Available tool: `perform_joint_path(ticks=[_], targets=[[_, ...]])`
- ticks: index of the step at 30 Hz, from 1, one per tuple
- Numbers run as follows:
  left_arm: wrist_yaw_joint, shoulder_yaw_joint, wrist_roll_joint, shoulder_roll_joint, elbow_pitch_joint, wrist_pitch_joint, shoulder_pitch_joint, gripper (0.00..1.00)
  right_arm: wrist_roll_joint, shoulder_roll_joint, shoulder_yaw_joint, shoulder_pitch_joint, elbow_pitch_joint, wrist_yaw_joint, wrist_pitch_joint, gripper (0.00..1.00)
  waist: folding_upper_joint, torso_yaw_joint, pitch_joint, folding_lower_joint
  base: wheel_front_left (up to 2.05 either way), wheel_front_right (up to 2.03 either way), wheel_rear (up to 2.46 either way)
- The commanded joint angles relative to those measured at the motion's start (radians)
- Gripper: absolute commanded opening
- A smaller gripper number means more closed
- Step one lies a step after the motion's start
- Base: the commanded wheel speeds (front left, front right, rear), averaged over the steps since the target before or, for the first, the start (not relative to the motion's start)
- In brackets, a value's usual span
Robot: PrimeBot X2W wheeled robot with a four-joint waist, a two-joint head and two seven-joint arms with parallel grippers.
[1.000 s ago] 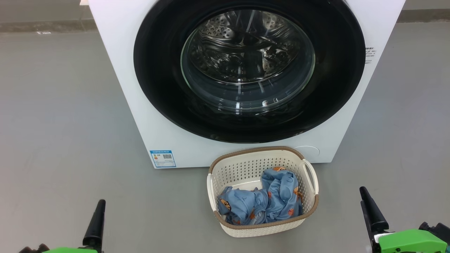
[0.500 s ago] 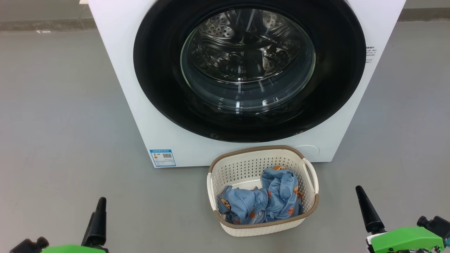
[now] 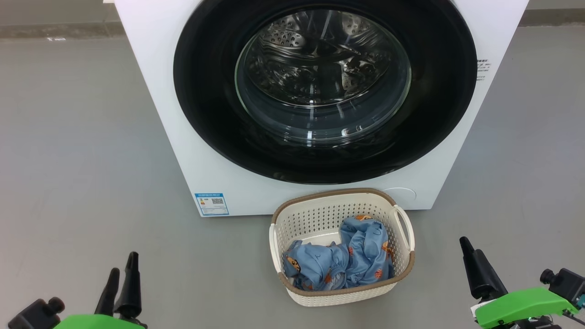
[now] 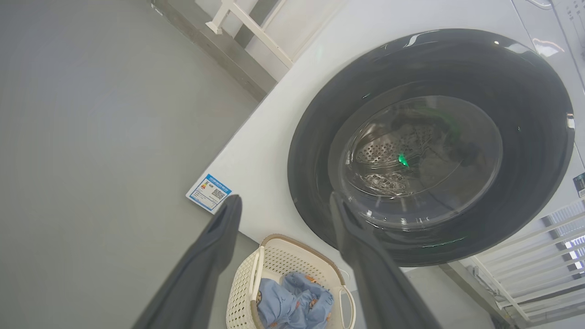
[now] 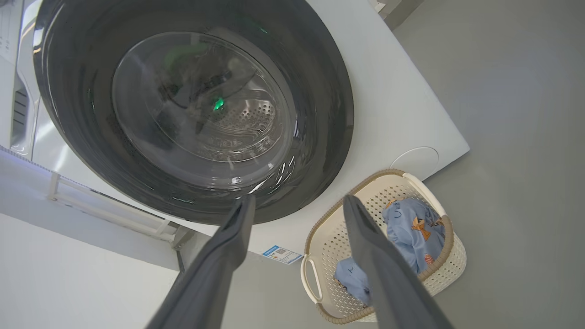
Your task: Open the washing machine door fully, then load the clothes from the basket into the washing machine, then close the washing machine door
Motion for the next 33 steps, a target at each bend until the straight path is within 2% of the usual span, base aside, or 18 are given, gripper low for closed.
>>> perform_joint_path(ticks=[1, 33], targets=[[-0.002, 0.016, 0.037, 0.022, -0.032, -0.016, -0.016, 1.0, -0.035, -0.019, 0.018, -0.046, -0.021, 0.001, -0.015, 1.0, 0.0, 0.0, 0.0, -0.0001, 0.0, 0.0, 0.0], [-0.002, 0.013, 0.431, 0.041, -0.071, -0.107, -0.005, 1.0, -0.374, -0.061, 0.079, -0.068, -0.011, 0.001, -0.106, 1.0, 0.0, -0.006, -0.008, -0.0001, 0.0, 0.0, 0.0]])
